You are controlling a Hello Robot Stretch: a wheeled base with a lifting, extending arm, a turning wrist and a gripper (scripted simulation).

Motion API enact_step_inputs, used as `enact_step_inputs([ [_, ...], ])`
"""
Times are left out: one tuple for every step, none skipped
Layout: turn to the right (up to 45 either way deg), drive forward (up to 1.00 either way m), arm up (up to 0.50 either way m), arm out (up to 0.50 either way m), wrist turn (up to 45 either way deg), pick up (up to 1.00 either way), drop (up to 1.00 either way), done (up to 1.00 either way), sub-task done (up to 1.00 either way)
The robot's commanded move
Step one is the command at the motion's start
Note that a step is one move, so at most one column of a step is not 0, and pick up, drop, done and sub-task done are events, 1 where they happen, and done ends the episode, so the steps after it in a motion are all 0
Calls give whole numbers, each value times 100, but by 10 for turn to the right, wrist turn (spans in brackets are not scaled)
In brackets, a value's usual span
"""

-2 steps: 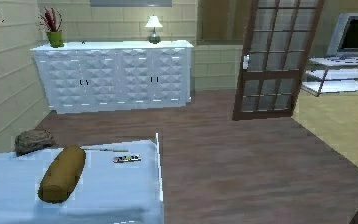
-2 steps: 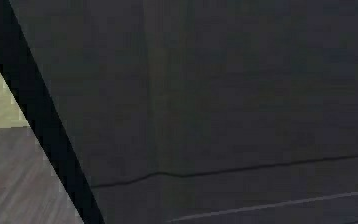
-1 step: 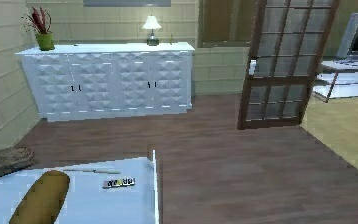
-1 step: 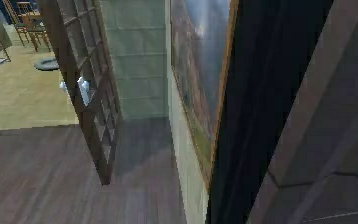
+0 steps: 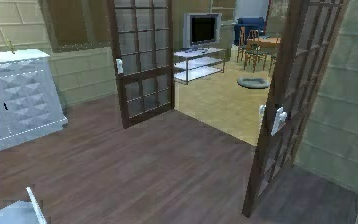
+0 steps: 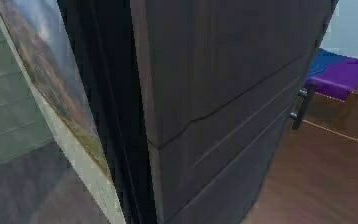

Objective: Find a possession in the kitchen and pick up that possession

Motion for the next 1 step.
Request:
enact_step_inputs([
  [0,100,0,0,0,0,0,0,0],
])
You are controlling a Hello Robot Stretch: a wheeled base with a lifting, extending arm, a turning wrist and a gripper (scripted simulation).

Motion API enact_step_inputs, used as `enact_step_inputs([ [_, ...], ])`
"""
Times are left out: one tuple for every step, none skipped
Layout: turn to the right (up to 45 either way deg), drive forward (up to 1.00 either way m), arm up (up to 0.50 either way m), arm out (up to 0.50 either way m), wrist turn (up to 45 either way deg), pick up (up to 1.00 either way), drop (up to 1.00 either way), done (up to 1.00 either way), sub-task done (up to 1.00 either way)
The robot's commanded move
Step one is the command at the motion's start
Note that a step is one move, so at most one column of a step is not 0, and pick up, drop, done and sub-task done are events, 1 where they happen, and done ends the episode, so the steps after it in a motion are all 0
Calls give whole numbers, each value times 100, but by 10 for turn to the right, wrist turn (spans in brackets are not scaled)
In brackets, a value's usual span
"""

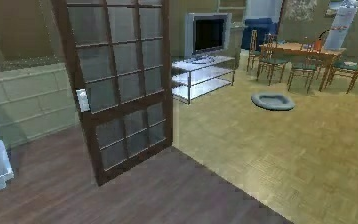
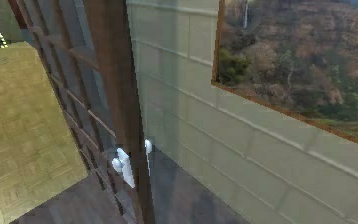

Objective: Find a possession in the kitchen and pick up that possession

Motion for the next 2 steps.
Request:
enact_step_inputs([
  [0,40,0,0,0,0,0,0,0],
  [450,0,0,0,0,0,0,0,0],
])
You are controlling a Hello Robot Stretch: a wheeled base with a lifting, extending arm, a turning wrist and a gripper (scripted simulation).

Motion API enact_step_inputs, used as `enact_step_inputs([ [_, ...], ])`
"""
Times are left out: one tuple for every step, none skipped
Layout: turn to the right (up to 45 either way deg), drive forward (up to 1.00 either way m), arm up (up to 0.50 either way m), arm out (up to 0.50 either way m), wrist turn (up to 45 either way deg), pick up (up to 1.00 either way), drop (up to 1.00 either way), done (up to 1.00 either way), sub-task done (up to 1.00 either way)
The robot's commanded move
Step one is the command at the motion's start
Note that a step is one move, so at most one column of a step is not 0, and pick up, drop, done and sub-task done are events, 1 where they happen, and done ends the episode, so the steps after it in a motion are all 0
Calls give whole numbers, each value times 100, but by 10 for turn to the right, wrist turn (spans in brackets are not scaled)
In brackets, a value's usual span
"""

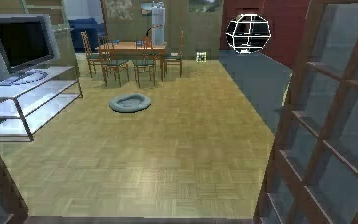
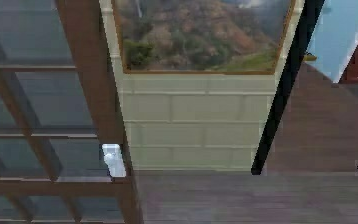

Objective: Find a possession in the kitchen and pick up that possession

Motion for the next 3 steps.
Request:
enact_step_inputs([
  [0,40,0,0,0,0,0,0,0],
  [90,0,0,0,0,0,0,0,0],
  [0,95,0,0,0,0,0,0,0],
])
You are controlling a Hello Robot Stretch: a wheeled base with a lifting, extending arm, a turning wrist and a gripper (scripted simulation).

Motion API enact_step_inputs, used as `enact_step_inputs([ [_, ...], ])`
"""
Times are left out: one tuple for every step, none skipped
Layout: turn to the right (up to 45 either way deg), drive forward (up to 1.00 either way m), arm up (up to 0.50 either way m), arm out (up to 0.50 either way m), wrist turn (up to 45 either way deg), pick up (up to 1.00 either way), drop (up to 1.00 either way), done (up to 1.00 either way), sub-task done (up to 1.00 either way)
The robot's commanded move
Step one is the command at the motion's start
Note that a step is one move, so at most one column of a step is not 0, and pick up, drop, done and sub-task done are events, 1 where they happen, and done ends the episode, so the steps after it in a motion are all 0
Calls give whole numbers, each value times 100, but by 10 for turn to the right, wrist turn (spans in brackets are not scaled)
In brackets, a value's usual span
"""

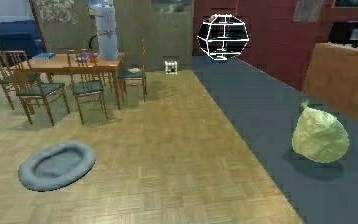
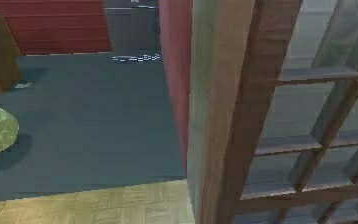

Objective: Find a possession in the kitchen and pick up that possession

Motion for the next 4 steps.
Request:
enact_step_inputs([
  [450,0,0,0,0,0,0,0,0],
  [0,45,0,0,0,0,0,0,0],
  [300,0,0,0,0,0,0,0,0],
  [0,5,0,0,0,0,0,0,0],
])
